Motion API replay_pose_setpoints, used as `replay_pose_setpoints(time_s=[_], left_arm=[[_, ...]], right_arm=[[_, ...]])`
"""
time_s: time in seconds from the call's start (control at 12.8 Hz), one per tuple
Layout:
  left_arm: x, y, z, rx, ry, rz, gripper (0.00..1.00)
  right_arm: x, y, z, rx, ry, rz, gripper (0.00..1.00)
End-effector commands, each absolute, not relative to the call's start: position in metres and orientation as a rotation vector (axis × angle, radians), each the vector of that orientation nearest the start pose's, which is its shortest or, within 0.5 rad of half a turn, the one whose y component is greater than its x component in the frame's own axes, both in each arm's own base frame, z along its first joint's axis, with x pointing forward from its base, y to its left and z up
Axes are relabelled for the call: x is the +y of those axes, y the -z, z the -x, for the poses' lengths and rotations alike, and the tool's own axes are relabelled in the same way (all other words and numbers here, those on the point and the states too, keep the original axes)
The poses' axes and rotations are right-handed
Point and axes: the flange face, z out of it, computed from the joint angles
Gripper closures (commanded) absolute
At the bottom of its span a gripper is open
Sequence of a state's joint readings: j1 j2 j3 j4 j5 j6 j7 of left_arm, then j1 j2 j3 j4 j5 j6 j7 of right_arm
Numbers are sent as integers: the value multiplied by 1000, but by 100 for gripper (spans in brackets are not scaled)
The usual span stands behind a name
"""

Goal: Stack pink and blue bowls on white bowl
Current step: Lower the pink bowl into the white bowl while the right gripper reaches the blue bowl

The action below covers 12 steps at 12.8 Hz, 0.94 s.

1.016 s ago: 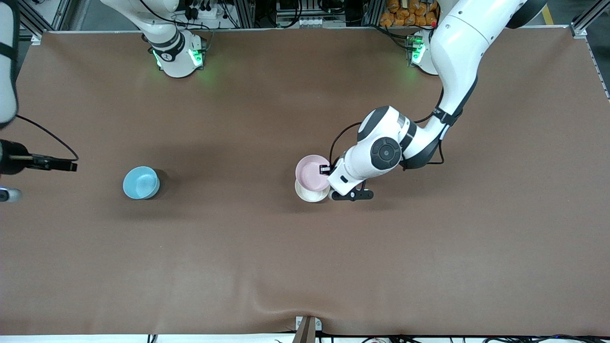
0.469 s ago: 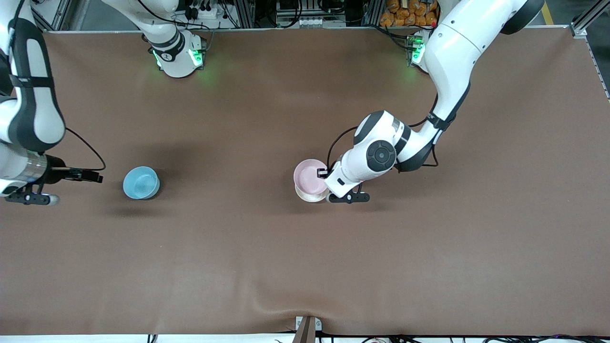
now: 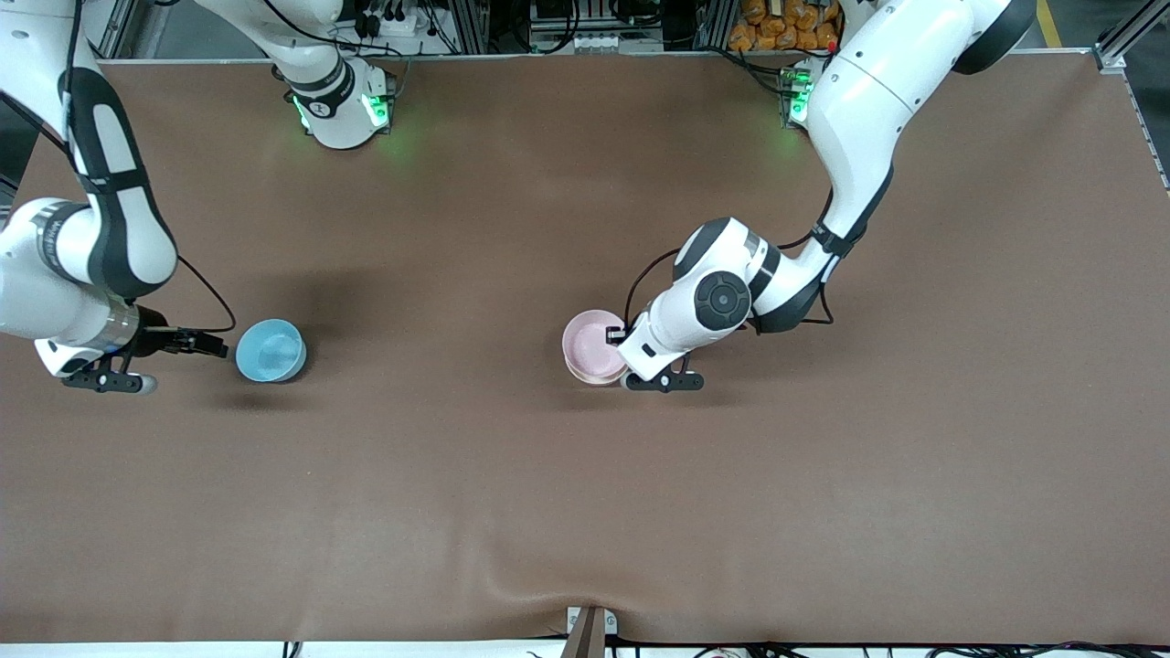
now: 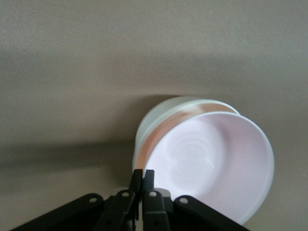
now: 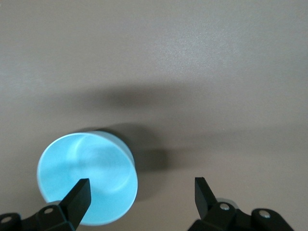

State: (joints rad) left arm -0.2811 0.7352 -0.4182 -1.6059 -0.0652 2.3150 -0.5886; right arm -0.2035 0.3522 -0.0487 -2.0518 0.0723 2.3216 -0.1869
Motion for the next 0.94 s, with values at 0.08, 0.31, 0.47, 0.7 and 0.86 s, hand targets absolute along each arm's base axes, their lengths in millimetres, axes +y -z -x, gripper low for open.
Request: replay_pose_setpoints(time_s=[0.08,0.31,0.47,0.7,0.86], left_arm=[[-418,-241,-571,-66,-228,3413,0],[-418,-272,-586,-88,-147,3443,0],[-391,-301,-603,-134,-82,3430,0],[-339,-361,-619,-155,-21,3344,0],[-297,-409,-629,-170,77,3268,0]], right_arm=[[-139,-233,-548,165,-65,3083,19],[-130,-218,-541,154,-32,3093,51],[-131,-216,-539,156,-39,3093,61],[-128,-208,-532,177,-16,3089,65],[-128,-208,-532,179,-16,3088,90]])
